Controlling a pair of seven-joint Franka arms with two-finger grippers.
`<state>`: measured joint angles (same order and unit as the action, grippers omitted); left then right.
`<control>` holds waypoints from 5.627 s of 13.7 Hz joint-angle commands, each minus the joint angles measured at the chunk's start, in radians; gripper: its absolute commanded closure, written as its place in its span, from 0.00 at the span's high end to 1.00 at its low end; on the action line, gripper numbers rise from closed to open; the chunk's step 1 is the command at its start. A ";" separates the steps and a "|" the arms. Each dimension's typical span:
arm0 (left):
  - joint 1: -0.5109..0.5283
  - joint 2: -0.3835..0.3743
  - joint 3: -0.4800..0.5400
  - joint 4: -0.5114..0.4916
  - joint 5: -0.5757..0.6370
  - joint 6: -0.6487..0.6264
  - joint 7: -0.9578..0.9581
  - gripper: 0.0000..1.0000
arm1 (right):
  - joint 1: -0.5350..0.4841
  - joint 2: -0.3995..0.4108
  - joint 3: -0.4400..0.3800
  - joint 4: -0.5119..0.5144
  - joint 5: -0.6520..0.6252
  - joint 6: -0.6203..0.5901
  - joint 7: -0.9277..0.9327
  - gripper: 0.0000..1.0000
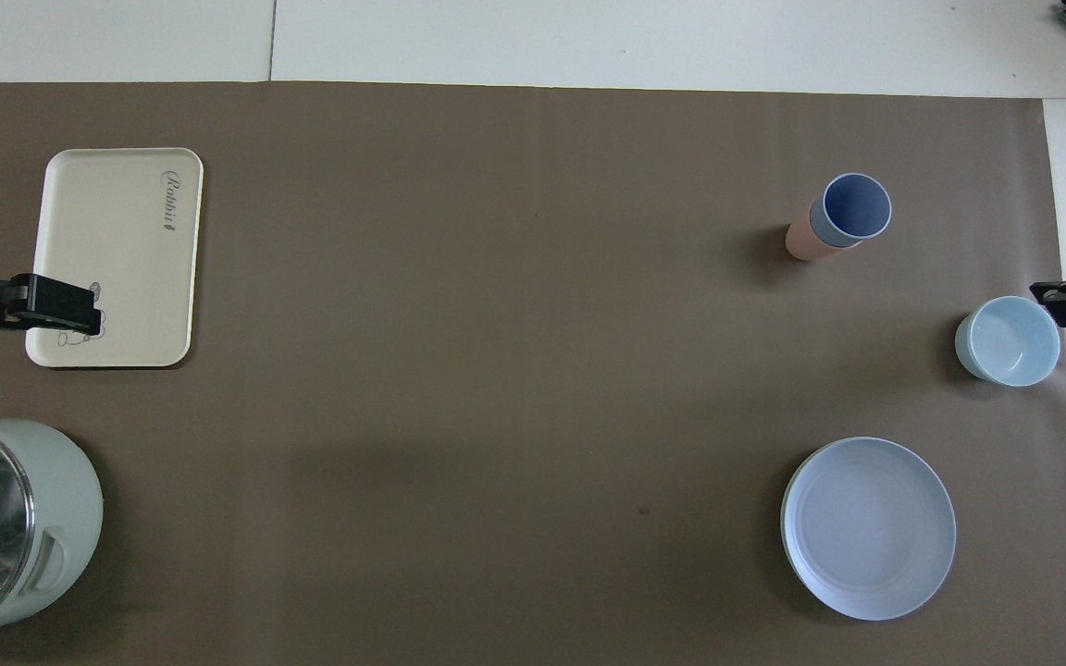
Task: Place cup on tray
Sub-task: 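Move the right gripper to the nested pink and blue cups, then close the right gripper on the rim of the nested cups, then lift the cups with the right gripper while the left gripper reaches over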
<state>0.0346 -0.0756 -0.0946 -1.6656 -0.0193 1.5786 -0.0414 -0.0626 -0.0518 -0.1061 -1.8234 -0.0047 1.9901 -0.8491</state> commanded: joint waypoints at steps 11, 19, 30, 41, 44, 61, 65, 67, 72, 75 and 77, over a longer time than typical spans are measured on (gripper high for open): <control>0.005 -0.029 0.000 -0.029 0.013 0.000 0.006 1.00 | -0.197 0.392 0.011 -0.025 0.851 0.076 -0.832 1.00; 0.005 -0.029 0.000 -0.029 0.013 0.000 0.006 1.00 | -0.189 0.530 0.042 0.010 1.123 0.027 -1.028 1.00; 0.005 -0.029 0.000 -0.029 0.013 -0.002 0.002 1.00 | -0.180 0.552 0.057 0.015 1.269 0.016 -1.142 1.00; -0.004 -0.027 -0.002 -0.026 0.013 0.001 0.003 1.00 | -0.174 0.572 0.063 0.038 1.312 0.050 -1.180 1.00; -0.001 -0.027 -0.002 -0.025 0.013 0.003 0.005 1.00 | -0.148 0.576 0.063 0.038 1.344 0.091 -1.179 1.00; -0.015 -0.012 -0.014 0.006 -0.021 0.041 0.025 1.00 | -0.108 0.590 0.065 0.027 1.407 0.102 -1.232 1.00; -0.015 -0.012 -0.014 0.004 -0.036 0.052 0.025 0.99 | -0.092 0.590 0.065 0.027 1.405 0.101 -1.236 0.01; -0.013 -0.012 -0.014 0.006 -0.039 0.052 0.025 0.99 | -0.088 0.590 0.065 0.027 1.407 0.104 -1.217 0.00; -0.083 0.002 -0.014 0.004 -0.060 0.127 0.008 0.98 | -0.091 0.589 0.065 0.030 1.407 0.093 -1.205 0.00; -0.206 0.098 -0.017 0.091 -0.105 0.155 -0.156 0.91 | -0.092 0.581 0.065 0.036 1.407 0.087 -1.194 0.00; -0.301 0.195 -0.017 0.183 -0.102 0.175 -0.269 0.88 | -0.083 0.548 0.066 0.038 1.389 0.096 -1.129 0.00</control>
<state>-0.1835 0.0035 -0.1261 -1.6048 -0.1135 1.7426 -0.2126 -0.1488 0.5277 -0.0462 -1.7934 1.3747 2.0820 -2.0320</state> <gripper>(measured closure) 0.079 0.154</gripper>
